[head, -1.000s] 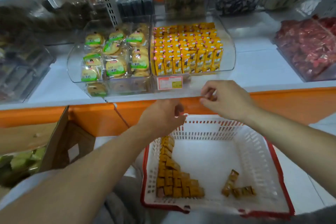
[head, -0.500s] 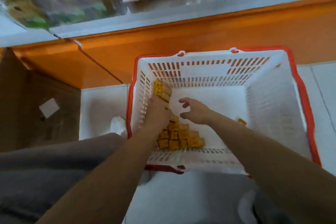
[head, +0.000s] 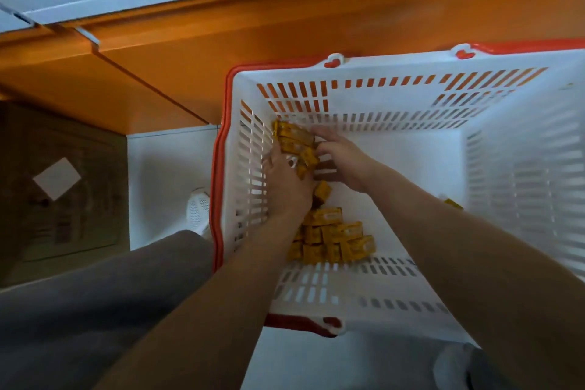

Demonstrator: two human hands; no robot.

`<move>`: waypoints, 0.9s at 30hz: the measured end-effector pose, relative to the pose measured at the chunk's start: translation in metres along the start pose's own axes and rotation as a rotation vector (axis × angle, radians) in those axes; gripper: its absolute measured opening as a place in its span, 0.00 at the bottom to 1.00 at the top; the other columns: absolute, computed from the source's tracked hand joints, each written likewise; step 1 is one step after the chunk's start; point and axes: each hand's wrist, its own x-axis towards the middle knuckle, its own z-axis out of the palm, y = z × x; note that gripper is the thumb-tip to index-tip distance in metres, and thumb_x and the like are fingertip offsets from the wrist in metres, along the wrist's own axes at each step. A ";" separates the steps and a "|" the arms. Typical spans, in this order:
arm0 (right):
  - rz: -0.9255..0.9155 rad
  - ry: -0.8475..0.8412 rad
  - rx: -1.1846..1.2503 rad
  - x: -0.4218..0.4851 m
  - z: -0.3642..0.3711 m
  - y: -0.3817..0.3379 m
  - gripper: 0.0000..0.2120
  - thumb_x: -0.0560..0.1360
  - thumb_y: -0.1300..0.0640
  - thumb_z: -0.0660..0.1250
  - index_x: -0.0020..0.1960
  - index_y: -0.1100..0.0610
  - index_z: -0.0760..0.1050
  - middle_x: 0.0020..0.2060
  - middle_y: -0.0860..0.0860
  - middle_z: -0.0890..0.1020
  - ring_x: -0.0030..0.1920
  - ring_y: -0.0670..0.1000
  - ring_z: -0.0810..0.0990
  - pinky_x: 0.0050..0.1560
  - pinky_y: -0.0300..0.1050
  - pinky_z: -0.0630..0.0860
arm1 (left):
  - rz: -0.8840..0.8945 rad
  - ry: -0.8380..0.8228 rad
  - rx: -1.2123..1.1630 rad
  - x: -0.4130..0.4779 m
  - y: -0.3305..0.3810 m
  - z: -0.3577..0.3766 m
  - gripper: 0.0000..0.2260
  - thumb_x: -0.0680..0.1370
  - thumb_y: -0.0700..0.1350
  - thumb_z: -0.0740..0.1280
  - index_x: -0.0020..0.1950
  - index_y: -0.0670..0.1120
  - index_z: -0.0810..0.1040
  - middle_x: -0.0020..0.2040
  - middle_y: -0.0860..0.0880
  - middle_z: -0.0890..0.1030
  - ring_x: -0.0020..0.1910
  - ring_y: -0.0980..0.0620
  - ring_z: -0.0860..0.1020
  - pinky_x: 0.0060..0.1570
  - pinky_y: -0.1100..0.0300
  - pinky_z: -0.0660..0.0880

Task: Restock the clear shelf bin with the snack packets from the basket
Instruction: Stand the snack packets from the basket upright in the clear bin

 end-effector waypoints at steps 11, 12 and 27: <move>-0.234 0.004 -0.257 -0.003 -0.025 0.022 0.35 0.70 0.65 0.77 0.74 0.53 0.69 0.63 0.54 0.75 0.61 0.56 0.79 0.58 0.50 0.81 | -0.017 -0.091 -0.062 0.013 -0.008 0.000 0.28 0.77 0.45 0.75 0.75 0.53 0.71 0.70 0.46 0.74 0.69 0.46 0.73 0.67 0.45 0.75; -0.243 0.027 -0.325 -0.002 -0.026 0.023 0.37 0.69 0.63 0.78 0.75 0.53 0.68 0.64 0.54 0.75 0.61 0.56 0.79 0.59 0.52 0.80 | -0.012 -0.118 -0.049 0.014 -0.008 -0.001 0.29 0.77 0.45 0.75 0.76 0.54 0.70 0.73 0.46 0.73 0.71 0.45 0.72 0.67 0.44 0.74; -0.194 0.153 -0.510 -0.001 -0.069 0.028 0.13 0.68 0.48 0.76 0.51 0.47 0.81 0.46 0.45 0.83 0.46 0.46 0.82 0.46 0.42 0.80 | 0.215 -0.544 0.556 0.030 -0.018 0.008 0.37 0.74 0.57 0.76 0.80 0.55 0.63 0.75 0.47 0.72 0.74 0.38 0.65 0.71 0.44 0.67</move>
